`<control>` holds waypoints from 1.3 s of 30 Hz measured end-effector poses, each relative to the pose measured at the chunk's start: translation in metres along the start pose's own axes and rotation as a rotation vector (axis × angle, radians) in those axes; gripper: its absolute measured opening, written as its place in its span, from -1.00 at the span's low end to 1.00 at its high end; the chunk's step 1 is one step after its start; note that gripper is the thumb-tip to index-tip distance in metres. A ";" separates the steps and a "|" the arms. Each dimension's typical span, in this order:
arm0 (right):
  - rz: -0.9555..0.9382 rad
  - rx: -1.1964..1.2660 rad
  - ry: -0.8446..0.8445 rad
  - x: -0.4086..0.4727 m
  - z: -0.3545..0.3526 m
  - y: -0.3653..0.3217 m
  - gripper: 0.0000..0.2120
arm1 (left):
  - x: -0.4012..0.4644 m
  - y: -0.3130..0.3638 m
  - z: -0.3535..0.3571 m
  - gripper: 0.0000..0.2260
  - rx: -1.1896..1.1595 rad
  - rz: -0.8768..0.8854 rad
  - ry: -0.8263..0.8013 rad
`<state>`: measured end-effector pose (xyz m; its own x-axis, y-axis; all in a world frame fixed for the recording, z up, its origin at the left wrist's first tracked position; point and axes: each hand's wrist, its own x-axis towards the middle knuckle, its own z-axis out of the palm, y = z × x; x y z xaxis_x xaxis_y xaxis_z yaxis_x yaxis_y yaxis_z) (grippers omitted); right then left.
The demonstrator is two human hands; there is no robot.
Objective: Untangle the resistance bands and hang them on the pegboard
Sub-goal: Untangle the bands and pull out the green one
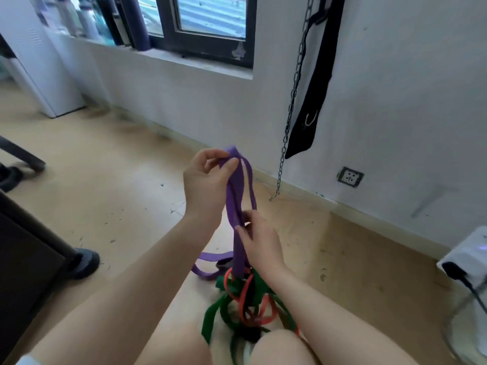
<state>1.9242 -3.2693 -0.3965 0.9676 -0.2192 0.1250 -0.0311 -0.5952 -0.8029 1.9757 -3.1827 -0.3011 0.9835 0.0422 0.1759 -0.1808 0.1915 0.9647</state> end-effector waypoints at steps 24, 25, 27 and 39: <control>0.303 1.224 0.014 0.060 -0.051 -0.058 -0.80 | -0.024 -0.060 -0.054 -0.81 0.204 -0.250 -0.455; 0.299 1.248 0.025 0.063 -0.052 -0.058 -0.80 | -0.025 -0.061 -0.056 -0.83 0.226 -0.254 -0.463; 0.254 1.187 0.018 0.069 -0.052 -0.048 -0.79 | -0.022 -0.064 -0.059 -0.87 0.277 -0.227 -0.403; 0.231 0.159 -0.308 0.007 0.037 0.074 -0.51 | -0.006 -0.096 -0.053 -0.93 0.144 -0.485 -0.015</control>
<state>1.9376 -3.2865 -0.4767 0.9702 -0.0771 -0.2295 -0.2403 -0.4252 -0.8726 1.9869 -3.1495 -0.4050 0.9543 -0.0322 -0.2971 0.2984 0.0489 0.9532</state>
